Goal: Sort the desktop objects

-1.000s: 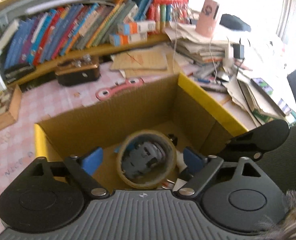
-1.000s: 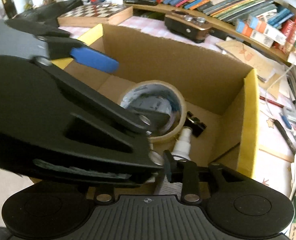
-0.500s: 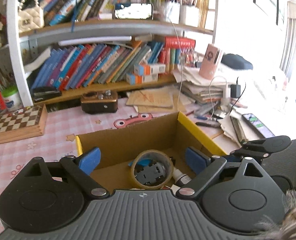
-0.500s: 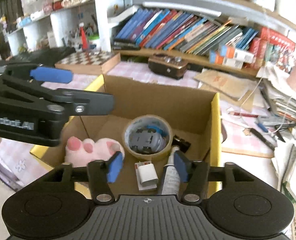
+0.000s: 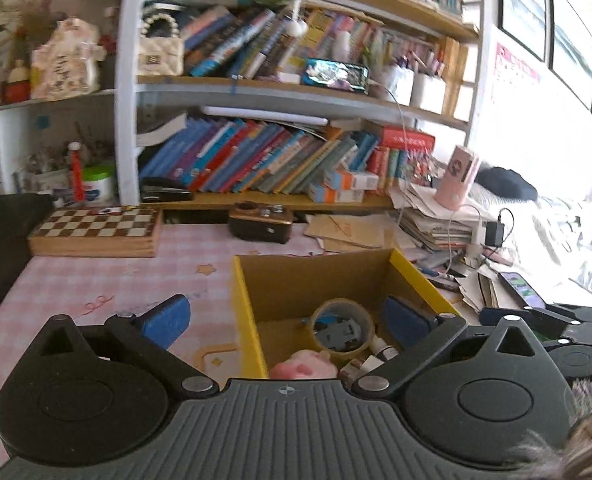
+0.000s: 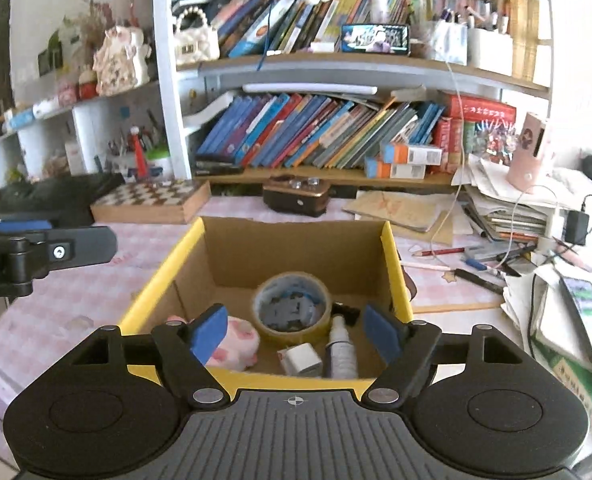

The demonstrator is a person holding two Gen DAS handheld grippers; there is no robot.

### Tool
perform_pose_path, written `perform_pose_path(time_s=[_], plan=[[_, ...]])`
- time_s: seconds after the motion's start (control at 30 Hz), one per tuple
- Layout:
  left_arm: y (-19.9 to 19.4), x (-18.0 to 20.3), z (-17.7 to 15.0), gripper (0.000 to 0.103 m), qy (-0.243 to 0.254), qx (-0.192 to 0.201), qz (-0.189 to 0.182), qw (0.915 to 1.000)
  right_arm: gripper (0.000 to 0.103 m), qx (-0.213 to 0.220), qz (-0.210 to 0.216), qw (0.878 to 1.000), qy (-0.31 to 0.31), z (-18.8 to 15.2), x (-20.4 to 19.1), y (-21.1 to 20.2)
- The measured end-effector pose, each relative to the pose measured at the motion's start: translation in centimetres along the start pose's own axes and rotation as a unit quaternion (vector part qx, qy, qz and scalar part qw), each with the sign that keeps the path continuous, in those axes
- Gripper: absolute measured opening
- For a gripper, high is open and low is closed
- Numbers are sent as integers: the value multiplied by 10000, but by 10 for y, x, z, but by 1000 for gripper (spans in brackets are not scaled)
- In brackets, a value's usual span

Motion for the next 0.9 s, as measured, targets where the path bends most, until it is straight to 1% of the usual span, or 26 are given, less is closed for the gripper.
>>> perform_pose_path(time_s=[0.07, 0.17, 0.33, 0.5, 0.67, 0.8, 0.9], plan=[[-13, -8, -2, 103, -39, 49, 81, 9999, 80, 15, -51, 10000, 56, -3, -8, -9], [-37, -20, -9, 103, -79, 111, 148, 9998, 85, 58, -117, 9998, 163, -8, -18, -24], [-76, -40, -26, 103, -57, 143, 400, 9991, 89, 53, -277, 9994, 216, -27, -39, -48], [-110, -56, -47, 103, 79, 150, 685, 9975, 95, 16, -335, 9989, 331, -48, -64, -71], [-142, -68, -70, 103, 333, 81, 1020, 9942, 100, 153, -497, 9985, 151, -65, -94, -96], [-167, -75, -84, 103, 451, 43, 1132, 9925, 101, 163, -521, 9985, 76, -79, -117, -114], [-181, -78, -93, 103, 538, -15, 1135, 9921, 101, 123, -496, 9987, 75, -88, -129, -124]])
Point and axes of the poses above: each gripper's, at about its wrist camera, not at the fingertips, and y roughly the way its jaws point, x to its right, z to its top, the point moved 5 cm from there along y, roughly the way its jaws point, and after that the axes turned 8 degrees about x, right-handed, at the moved point
